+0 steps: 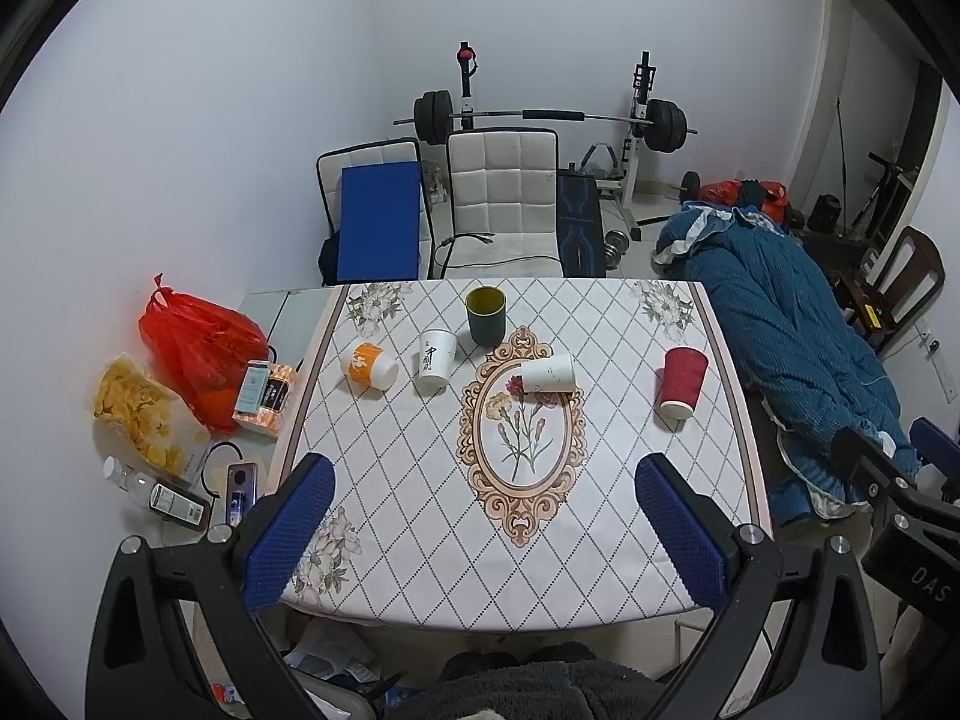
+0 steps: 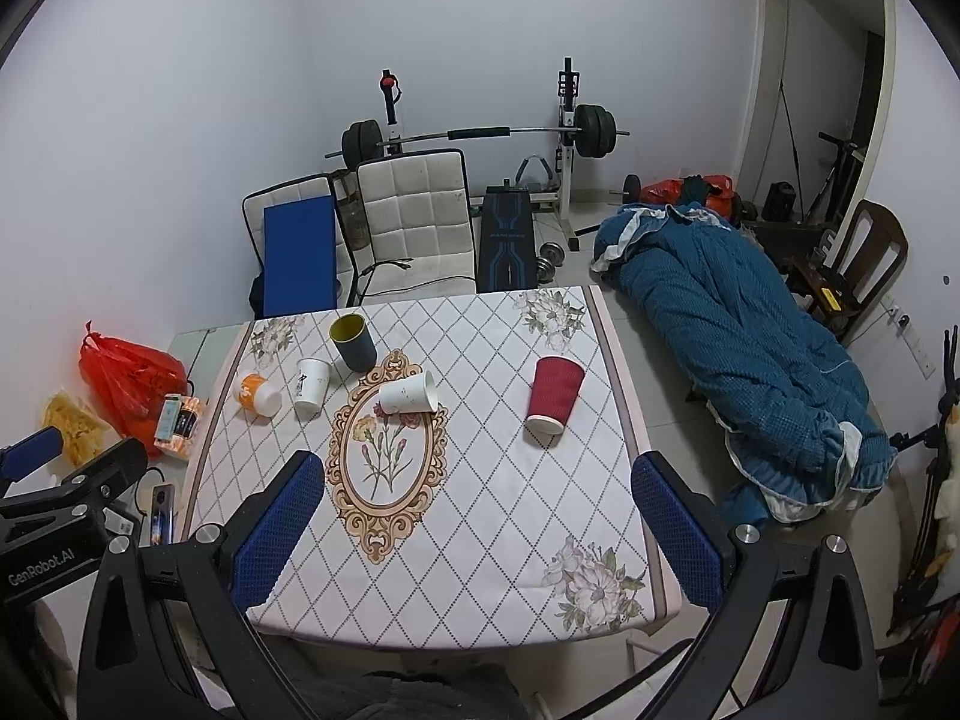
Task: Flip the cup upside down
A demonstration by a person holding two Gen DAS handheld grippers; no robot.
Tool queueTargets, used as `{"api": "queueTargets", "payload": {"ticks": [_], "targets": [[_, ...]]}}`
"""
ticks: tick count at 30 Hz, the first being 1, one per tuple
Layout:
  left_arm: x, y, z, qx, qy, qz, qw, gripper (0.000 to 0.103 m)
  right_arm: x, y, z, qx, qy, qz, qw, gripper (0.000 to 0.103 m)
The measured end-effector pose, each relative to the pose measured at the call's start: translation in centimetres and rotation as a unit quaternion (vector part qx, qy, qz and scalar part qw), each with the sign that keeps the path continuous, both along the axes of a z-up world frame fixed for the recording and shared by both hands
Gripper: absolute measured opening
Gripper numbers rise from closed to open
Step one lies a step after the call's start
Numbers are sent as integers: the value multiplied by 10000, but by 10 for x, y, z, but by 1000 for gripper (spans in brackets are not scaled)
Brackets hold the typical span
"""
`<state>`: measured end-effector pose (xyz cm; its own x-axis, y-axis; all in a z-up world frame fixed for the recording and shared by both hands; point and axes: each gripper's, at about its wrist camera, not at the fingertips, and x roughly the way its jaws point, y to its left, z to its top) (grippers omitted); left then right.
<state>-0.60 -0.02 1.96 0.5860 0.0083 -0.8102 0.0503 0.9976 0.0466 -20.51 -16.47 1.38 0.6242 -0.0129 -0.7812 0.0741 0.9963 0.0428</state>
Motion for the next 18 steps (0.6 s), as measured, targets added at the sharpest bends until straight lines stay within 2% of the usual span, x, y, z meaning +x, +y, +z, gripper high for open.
{"api": "queueTargets", "payload": {"ticks": [18], "targets": [[1,-3,2,-11,-27,-2,10000,103,2,2,-1,36,-10,-2,10000,103]]}}
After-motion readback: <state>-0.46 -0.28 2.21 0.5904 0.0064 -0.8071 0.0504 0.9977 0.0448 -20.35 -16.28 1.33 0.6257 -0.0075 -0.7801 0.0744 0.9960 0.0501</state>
